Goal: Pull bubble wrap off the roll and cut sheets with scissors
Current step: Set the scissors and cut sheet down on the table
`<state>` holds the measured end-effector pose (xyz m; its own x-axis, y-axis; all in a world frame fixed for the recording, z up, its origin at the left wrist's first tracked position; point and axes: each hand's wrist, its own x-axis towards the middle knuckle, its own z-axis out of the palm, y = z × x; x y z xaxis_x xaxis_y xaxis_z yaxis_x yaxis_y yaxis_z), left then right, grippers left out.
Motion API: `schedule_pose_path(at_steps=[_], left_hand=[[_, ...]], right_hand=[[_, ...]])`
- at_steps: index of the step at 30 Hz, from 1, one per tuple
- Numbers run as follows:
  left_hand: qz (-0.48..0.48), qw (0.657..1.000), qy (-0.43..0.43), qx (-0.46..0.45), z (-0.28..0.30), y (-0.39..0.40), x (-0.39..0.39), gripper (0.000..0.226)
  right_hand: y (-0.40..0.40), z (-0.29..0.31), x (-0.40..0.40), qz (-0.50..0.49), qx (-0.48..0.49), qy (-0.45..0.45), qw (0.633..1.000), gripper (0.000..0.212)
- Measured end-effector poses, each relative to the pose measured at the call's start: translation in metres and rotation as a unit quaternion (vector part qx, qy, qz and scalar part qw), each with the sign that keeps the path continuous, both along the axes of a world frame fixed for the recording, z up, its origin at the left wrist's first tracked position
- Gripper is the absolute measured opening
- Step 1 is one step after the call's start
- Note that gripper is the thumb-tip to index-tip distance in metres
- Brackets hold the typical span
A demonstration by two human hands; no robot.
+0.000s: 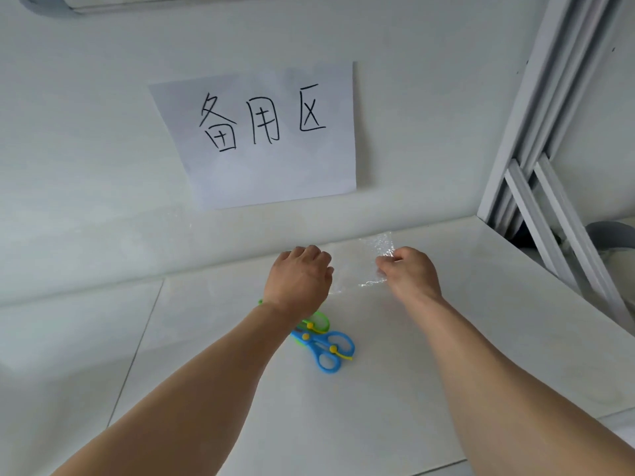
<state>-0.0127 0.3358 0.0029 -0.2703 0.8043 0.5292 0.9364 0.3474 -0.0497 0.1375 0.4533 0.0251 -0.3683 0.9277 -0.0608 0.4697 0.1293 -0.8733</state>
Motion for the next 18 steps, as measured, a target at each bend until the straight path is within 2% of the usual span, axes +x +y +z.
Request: schedule_pose_path(at_steps=[4,8,12,15,18], left_hand=[[0.007,1.000,-0.016,-0.010,-0.006,0.004,-0.005,0.020],[0.015,0.999,-0.035,-0.007,-0.012,0.003,-0.008,0.019],[0.019,0.999,-0.046,-0.008,-0.016,0.000,-0.007,0.022],[0.022,0.999,-0.043,-0.005,-0.013,-0.007,-0.005,0.017],[0.022,0.999,-0.022,-0.017,-0.007,-0.019,-0.004,0.010]], right_hand=[[0.011,-0.010,-0.009,-0.001,0.019,-0.045,0.999,0.022],[0.011,-0.019,-0.013,-0.010,0.073,-0.151,0.986,0.018],[0.004,-0.025,-0.013,-0.015,0.139,-0.215,0.967,0.036],[-0.003,-0.026,-0.012,-0.037,0.209,-0.232,0.949,0.044],[-0.011,-0.022,-0.012,-0.036,0.311,-0.226,0.922,0.037]])
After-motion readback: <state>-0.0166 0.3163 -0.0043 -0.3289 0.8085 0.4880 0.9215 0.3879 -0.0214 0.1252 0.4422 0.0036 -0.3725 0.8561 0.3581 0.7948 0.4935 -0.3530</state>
